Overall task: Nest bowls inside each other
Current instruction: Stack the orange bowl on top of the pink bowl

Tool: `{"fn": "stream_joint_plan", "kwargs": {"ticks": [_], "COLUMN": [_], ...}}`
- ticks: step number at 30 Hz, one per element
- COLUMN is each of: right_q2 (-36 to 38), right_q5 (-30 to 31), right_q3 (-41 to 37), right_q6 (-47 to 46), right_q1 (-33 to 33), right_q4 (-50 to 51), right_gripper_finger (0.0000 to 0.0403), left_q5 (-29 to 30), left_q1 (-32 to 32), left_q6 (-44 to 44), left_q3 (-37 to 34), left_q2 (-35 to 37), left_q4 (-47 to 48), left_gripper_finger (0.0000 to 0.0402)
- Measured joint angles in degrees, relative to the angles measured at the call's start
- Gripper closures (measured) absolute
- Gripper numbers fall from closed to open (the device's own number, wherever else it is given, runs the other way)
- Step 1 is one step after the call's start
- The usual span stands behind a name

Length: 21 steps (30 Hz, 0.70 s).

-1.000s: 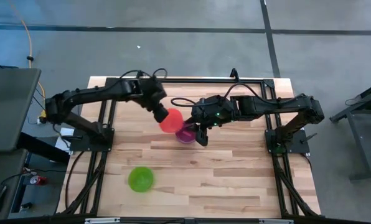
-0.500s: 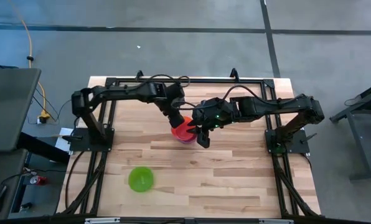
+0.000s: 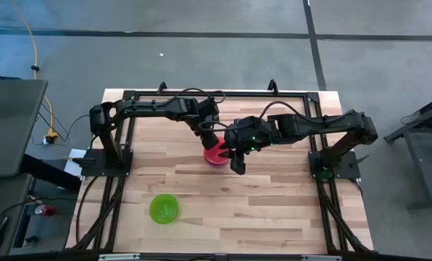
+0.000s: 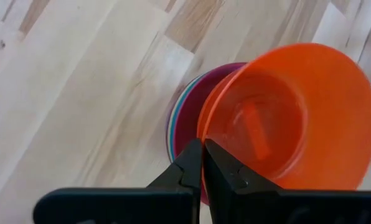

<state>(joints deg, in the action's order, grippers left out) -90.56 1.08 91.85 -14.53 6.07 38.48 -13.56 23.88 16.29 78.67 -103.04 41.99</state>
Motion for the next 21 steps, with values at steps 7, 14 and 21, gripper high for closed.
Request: {"fn": "stream_joint_plan", "kwargs": {"ticks": [7, 14, 21], "right_q2": [0.0, 0.0, 0.0], "right_q5": [0.0, 0.0, 0.0], "right_q3": [0.0, 0.0, 0.0], "right_q6": [0.0, 0.0, -0.6], "right_q1": [0.0, 0.0, 0.0], "right_q4": [0.0, 0.0, 0.0], "right_gripper_finger": [0.0283, 0.0283, 0.0283], "left_q5": [0.0, 0.2, 1.6], "left_q1": [0.0, -0.7, -0.9], "left_q6": [0.0, -0.4, -0.4], "left_q3": [0.0, 0.0, 0.0], "left_q2": [-1.0, -2.7, -3.1], "left_q4": [0.0, 0.2, 0.2], "left_gripper_finger": [0.0401, 0.0401, 0.0401]}}
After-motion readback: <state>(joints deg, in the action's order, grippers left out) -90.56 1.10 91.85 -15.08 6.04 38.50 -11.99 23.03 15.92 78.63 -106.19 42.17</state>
